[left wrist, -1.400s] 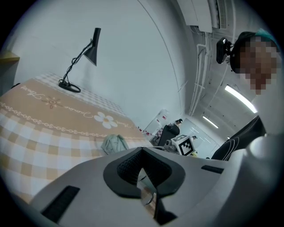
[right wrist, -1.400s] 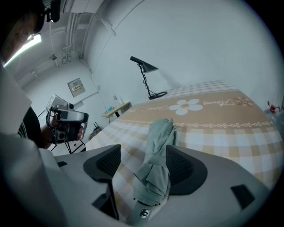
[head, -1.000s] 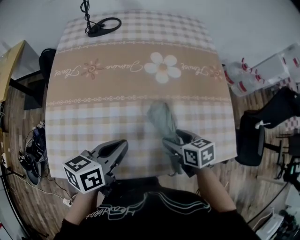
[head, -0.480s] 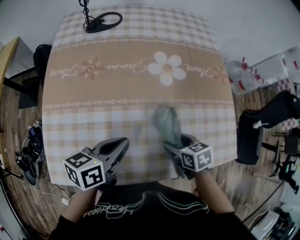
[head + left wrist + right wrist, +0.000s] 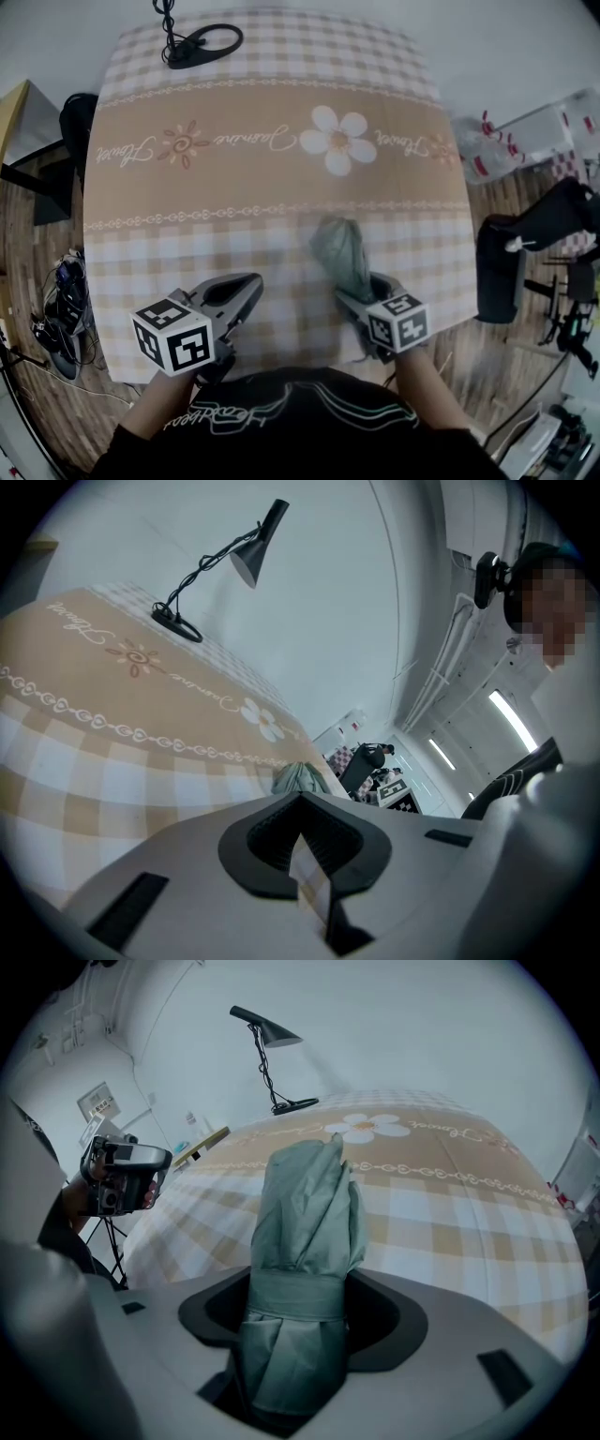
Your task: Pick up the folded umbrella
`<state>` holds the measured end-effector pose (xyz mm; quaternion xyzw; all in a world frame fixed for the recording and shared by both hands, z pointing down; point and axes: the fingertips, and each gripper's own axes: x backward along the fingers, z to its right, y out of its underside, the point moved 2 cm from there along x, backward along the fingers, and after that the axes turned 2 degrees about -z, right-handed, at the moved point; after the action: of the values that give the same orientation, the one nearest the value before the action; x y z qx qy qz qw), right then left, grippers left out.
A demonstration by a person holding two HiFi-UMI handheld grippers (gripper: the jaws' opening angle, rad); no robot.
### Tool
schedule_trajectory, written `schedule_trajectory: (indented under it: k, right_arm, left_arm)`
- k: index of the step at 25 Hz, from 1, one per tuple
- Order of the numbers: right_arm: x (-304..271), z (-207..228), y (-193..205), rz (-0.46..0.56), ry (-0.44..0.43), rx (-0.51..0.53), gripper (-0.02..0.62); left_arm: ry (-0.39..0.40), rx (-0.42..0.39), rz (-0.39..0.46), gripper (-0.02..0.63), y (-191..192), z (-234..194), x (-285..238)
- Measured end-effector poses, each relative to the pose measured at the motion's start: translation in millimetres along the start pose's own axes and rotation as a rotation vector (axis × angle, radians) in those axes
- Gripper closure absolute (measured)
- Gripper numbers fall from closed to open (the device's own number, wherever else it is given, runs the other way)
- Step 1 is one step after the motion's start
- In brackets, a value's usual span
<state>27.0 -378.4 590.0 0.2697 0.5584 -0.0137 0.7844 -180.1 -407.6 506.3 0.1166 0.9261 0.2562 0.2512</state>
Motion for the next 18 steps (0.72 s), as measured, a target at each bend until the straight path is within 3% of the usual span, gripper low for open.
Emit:
schedule_trajectory:
  k: [18]
  right_arm:
    - [7,-7,5,0.044,-0.012,-0.058,0.324]
  left_arm:
    - [0.02,-0.041,-0.034,0.609,4,3,9]
